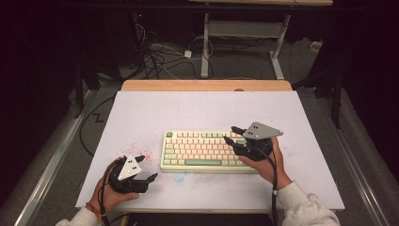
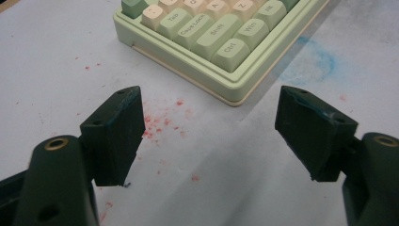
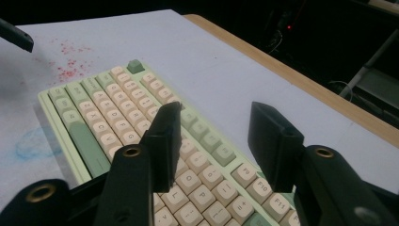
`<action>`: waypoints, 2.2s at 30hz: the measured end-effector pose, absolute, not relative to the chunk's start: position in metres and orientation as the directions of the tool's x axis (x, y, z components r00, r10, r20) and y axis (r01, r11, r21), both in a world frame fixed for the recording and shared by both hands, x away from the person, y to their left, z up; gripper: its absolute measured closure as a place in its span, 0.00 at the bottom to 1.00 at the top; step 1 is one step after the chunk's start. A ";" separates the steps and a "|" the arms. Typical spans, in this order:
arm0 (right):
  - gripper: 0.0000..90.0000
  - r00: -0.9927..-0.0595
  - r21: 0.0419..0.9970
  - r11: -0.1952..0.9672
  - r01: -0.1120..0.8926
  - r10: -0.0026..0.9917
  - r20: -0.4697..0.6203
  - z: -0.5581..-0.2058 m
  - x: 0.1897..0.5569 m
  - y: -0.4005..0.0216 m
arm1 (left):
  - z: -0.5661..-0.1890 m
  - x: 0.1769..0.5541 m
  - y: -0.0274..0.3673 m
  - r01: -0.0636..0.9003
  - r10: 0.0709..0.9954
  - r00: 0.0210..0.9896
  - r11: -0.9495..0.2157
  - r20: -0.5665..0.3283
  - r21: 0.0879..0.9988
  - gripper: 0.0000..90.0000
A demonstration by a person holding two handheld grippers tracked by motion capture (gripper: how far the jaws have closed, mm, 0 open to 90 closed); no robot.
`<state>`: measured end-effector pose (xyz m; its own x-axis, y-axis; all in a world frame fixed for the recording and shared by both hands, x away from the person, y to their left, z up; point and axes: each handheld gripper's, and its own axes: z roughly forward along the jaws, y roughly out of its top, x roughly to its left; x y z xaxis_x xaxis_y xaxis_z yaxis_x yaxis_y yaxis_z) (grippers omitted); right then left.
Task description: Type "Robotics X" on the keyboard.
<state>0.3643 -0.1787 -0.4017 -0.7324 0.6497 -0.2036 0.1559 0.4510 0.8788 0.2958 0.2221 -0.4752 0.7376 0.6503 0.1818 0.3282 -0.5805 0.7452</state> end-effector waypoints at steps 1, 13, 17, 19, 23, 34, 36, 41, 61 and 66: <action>0.54 -0.720 0.883 0.445 0.153 0.661 -0.209 -0.401 0.362 -0.181 | -0.475 0.296 0.222 0.327 0.651 0.737 -0.581 0.183 0.745 0.25; 0.37 -0.658 0.897 0.422 0.133 0.715 -0.239 -0.404 0.344 -0.206 | -0.474 0.295 0.222 0.328 0.658 0.729 -0.576 0.187 0.749 0.25; 0.34 -0.646 0.895 0.427 0.126 0.720 -0.253 -0.408 0.338 -0.212 | -0.473 0.295 0.223 0.326 0.663 0.724 -0.570 0.188 0.754 0.25; 0.34 -0.635 0.894 0.431 0.120 0.726 -0.265 -0.411 0.334 -0.215 | -0.473 0.295 0.224 0.323 0.658 0.731 -0.568 0.182 0.757 0.25; 0.34 -0.619 0.897 0.425 0.119 0.738 -0.267 -0.417 0.326 -0.222 | -0.472 0.294 0.223 0.316 0.648 0.737 -0.578 0.189 0.752 0.27; 0.32 -0.616 0.885 0.451 0.120 0.732 -0.290 -0.435 0.306 -0.236 | -0.470 0.296 0.223 0.321 0.636 0.754 -0.575 0.165 0.752 0.53; 0.31 -0.618 0.882 0.453 0.131 0.733 -0.284 -0.438 0.304 -0.238 | -0.469 0.296 0.223 0.316 0.632 0.758 -0.576 0.165 0.754 0.59; 0.31 -0.610 0.875 0.462 0.148 0.739 -0.286 -0.443 0.300 -0.240 | -0.465 0.297 0.223 0.320 0.631 0.757 -0.586 0.171 0.744 0.86; 0.31 -0.643 0.846 0.503 0.176 0.709 -0.288 -0.451 0.299 -0.238 | -0.444 0.306 0.199 0.320 0.573 0.809 -0.618 0.133 0.718 0.97; 0.31 -0.648 0.840 0.514 0.172 0.702 -0.296 -0.451 0.299 -0.236 | -0.440 0.312 0.192 0.315 0.563 0.815 -0.627 0.135 0.712 0.97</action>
